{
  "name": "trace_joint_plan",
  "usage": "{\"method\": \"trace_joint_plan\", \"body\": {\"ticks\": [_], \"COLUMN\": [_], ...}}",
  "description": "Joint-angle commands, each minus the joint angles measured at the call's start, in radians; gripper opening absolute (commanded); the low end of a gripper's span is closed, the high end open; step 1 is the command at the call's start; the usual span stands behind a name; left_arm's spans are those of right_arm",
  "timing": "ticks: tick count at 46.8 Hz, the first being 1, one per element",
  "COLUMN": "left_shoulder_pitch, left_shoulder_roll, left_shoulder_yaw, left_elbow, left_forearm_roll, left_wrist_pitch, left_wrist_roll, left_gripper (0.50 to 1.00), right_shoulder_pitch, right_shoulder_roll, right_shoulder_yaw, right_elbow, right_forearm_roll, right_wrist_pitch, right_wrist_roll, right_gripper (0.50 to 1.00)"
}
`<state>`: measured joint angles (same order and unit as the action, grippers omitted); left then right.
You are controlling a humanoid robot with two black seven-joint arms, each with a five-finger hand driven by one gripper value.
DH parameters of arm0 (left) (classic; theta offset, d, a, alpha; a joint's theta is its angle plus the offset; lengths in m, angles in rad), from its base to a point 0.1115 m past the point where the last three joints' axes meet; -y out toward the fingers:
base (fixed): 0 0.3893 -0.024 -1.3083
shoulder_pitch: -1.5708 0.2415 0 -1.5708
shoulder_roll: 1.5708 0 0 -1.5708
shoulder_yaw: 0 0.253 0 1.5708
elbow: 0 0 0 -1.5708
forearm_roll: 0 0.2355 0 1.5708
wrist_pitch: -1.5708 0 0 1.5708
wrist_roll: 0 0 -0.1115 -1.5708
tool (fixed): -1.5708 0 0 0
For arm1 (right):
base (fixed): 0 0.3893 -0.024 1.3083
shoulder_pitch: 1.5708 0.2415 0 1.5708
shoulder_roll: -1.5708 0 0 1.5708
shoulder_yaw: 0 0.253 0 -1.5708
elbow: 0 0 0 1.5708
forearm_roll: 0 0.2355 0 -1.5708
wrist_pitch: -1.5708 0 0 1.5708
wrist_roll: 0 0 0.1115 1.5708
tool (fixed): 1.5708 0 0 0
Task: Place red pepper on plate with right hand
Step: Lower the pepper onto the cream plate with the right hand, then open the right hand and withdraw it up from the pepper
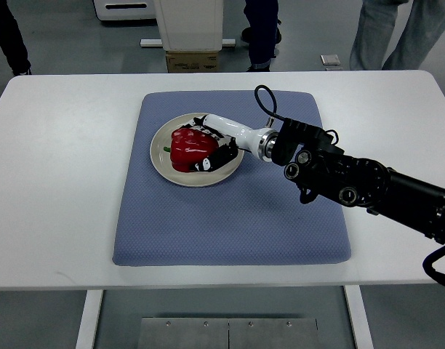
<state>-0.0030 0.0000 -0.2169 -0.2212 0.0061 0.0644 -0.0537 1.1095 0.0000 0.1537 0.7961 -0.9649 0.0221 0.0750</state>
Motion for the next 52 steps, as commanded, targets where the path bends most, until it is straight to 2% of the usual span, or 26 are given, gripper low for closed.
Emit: {"method": "trace_joint_plan", "body": {"ticks": [1, 17, 35, 37, 38, 43, 47, 52], "left_shoulder_pitch": [0.000, 0.000, 0.000, 0.000, 0.000, 0.000, 0.000, 0.000], "left_shoulder_roll": [0.000, 0.000, 0.000, 0.000, 0.000, 0.000, 0.000, 0.000], "left_shoulder_yaw": [0.001, 0.001, -0.001, 0.001, -0.001, 0.001, 0.001, -0.001], "left_elbow": [0.000, 0.000, 0.000, 0.000, 0.000, 0.000, 0.000, 0.000], "left_forearm_roll": [0.000, 0.000, 0.000, 0.000, 0.000, 0.000, 0.000, 0.000], "left_wrist_pitch": [0.000, 0.000, 0.000, 0.000, 0.000, 0.000, 0.000, 0.000], "left_wrist_roll": [0.000, 0.000, 0.000, 0.000, 0.000, 0.000, 0.000, 0.000], "left_gripper": [1.000, 1.000, 1.000, 1.000, 1.000, 1.000, 1.000, 1.000], "right_shoulder_pitch": [-0.002, -0.013, -0.013, -0.013, -0.016, -0.026, -0.039, -0.037], "right_shoulder_roll": [0.000, 0.000, 0.000, 0.000, 0.000, 0.000, 0.000, 0.000], "right_shoulder_yaw": [0.001, 0.017, 0.018, 0.018, 0.018, 0.040, 0.064, 0.075], "right_elbow": [0.000, 0.000, 0.003, 0.003, 0.003, 0.003, 0.005, 0.005], "right_forearm_roll": [0.002, 0.043, 0.067, 0.069, 0.071, 0.080, 0.083, 0.084], "right_wrist_pitch": [-0.010, -0.034, -0.036, -0.036, -0.036, -0.039, -0.042, -0.041], "right_wrist_roll": [-0.018, -0.067, -0.064, -0.061, -0.061, -0.058, -0.058, -0.058], "right_gripper": [0.500, 0.500, 0.500, 0.637, 0.683, 0.822, 0.970, 0.995]}}
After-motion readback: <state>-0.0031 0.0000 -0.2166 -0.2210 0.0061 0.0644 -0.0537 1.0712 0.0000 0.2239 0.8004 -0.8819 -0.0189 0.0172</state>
